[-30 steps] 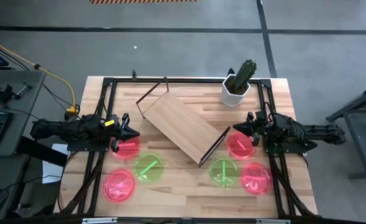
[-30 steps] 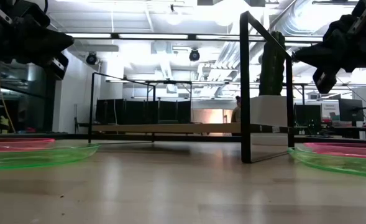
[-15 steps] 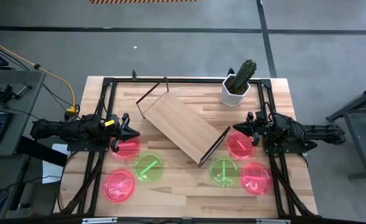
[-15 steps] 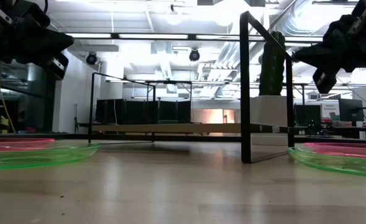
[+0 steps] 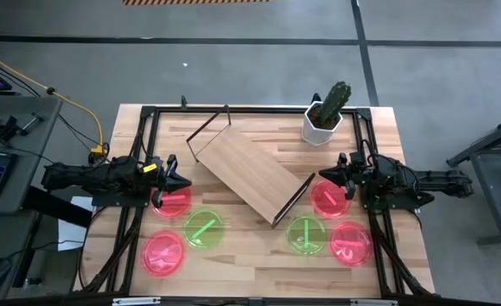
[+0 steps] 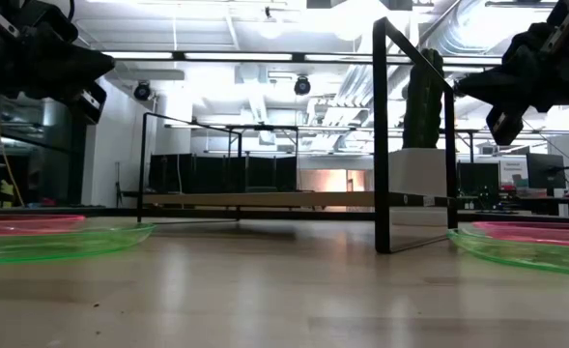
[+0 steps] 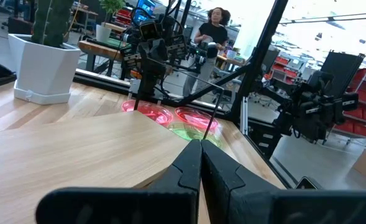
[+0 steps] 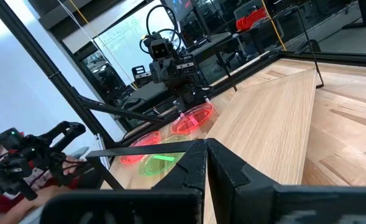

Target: Place and stack plates onto a shelf

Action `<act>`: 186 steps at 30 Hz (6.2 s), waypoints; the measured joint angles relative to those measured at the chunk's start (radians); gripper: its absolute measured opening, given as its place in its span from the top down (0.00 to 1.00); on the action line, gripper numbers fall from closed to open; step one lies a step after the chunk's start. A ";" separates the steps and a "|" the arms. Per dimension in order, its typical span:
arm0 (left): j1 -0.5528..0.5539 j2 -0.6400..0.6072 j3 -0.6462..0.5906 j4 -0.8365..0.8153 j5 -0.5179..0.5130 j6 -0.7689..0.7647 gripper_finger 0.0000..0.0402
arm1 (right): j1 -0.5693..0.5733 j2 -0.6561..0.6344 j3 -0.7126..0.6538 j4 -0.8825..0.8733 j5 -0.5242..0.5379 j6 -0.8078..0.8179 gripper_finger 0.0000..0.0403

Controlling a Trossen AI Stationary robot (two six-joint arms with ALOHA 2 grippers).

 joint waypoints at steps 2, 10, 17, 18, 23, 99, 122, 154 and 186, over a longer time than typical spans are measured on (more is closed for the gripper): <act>0.000 0.000 0.000 0.000 0.000 0.000 1.00 | 0.000 0.000 0.000 0.000 0.000 -0.001 1.00; 0.000 0.000 0.000 0.000 0.000 0.000 1.00 | 0.000 0.000 0.000 0.000 0.000 0.000 1.00; 0.000 0.000 0.000 0.000 0.000 0.000 1.00 | 0.000 0.000 0.000 0.000 0.000 0.000 1.00; 0.000 0.000 0.000 0.000 0.000 0.000 1.00 | 0.000 0.000 0.000 0.000 0.000 0.000 1.00; 0.000 0.000 0.000 0.000 0.000 0.000 1.00 | 0.000 0.000 0.000 0.000 0.000 0.000 1.00; 0.000 0.486 0.245 0.155 -0.140 0.108 1.00 | 0.000 0.000 0.000 0.236 0.445 -0.162 1.00; -0.117 1.113 0.571 -0.471 -0.072 0.054 0.65 | 0.000 0.001 0.000 0.281 0.451 -0.248 1.00; -0.142 1.480 0.573 -0.257 -0.051 0.297 0.62 | 0.000 0.001 0.000 0.234 0.477 -0.247 1.00; -0.128 1.206 0.747 -0.385 -0.385 0.388 1.00 | 0.000 0.001 0.000 0.229 0.478 -0.247 1.00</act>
